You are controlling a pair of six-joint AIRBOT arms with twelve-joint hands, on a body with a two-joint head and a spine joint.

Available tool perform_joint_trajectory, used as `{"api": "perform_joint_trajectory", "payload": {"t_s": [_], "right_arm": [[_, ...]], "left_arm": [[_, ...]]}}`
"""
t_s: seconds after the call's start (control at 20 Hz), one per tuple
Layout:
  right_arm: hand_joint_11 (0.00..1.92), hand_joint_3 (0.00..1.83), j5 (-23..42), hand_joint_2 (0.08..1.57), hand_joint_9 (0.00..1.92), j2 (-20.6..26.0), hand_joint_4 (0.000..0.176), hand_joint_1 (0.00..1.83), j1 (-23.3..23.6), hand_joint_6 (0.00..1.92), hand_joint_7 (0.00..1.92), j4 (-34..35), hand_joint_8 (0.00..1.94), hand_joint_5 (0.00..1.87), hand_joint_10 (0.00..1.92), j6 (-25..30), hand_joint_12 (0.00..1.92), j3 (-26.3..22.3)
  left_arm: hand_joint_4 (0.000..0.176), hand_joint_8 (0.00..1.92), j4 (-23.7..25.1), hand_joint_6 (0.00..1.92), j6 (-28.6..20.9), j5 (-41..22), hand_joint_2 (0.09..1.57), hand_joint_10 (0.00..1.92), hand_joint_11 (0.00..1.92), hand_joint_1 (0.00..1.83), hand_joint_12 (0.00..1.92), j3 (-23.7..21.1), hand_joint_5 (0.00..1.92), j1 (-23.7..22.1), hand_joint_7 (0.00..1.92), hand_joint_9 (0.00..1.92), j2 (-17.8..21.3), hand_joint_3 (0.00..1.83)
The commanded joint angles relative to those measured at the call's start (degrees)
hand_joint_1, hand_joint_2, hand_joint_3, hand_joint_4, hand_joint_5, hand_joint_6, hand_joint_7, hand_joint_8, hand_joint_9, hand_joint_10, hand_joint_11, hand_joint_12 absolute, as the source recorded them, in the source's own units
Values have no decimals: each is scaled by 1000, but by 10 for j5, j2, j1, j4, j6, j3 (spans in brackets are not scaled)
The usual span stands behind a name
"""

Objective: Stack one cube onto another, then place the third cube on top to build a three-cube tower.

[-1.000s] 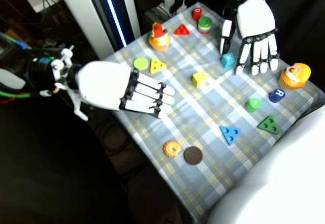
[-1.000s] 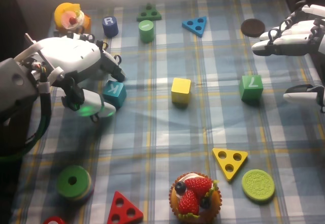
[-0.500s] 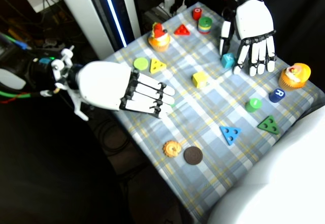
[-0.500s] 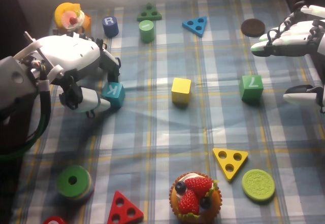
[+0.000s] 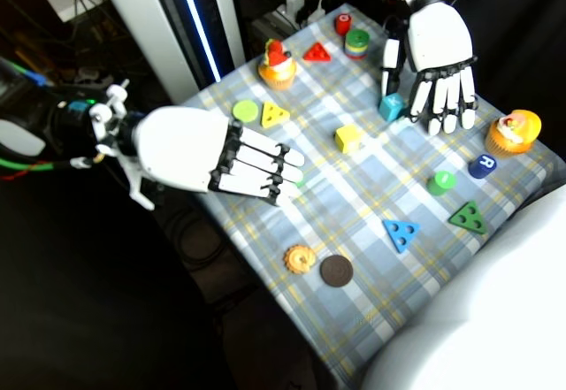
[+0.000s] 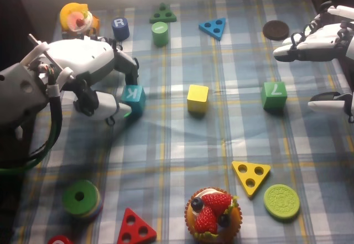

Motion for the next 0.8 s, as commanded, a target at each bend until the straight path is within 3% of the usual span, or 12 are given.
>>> {"api": "perform_joint_trajectory", "payload": {"t_s": [0.0,0.05,0.15,0.2,0.45,0.7,0.75], "right_arm": [[1,2,66,1195,471,-2,0,724,8,3,497,14,5,453,5,3,993,3],[1,2,66,1195,471,-2,0,724,8,3,497,14,5,453,5,3,993,3],[0,3,66,1202,463,-2,0,724,8,0,485,14,1,447,1,3,987,3],[8,3,66,1204,473,-2,0,735,8,2,490,14,3,450,5,3,988,4],[0,0,66,1207,480,-8,0,695,8,0,495,11,0,444,1,3,1021,8],[0,0,66,1201,489,-13,0,696,8,1,499,3,0,442,0,10,1035,12],[0,0,66,1203,488,-13,0,697,8,2,497,2,0,445,0,10,1035,13]], "left_arm": [[137,10,26,1127,-7,-55,1159,5,103,995,158,-2,885,-11,613,403,2,0],[137,10,38,1127,-14,-58,1159,5,103,995,158,-5,885,-18,613,403,1,0],[173,2,69,1157,-31,-58,1166,0,64,969,146,-8,863,-36,592,369,-7,1],[175,4,83,1075,-37,-59,1141,4,62,990,142,-8,916,-43,586,382,-13,0],[176,0,108,1107,-43,-46,1146,0,36,984,153,8,895,-72,512,355,-52,1],[176,4,108,1038,-49,-40,1125,5,71,1002,214,21,939,-73,589,417,-78,1],[176,0,108,1051,-54,-38,1129,0,45,1000,307,25,931,-73,561,404,-82,0]]}}
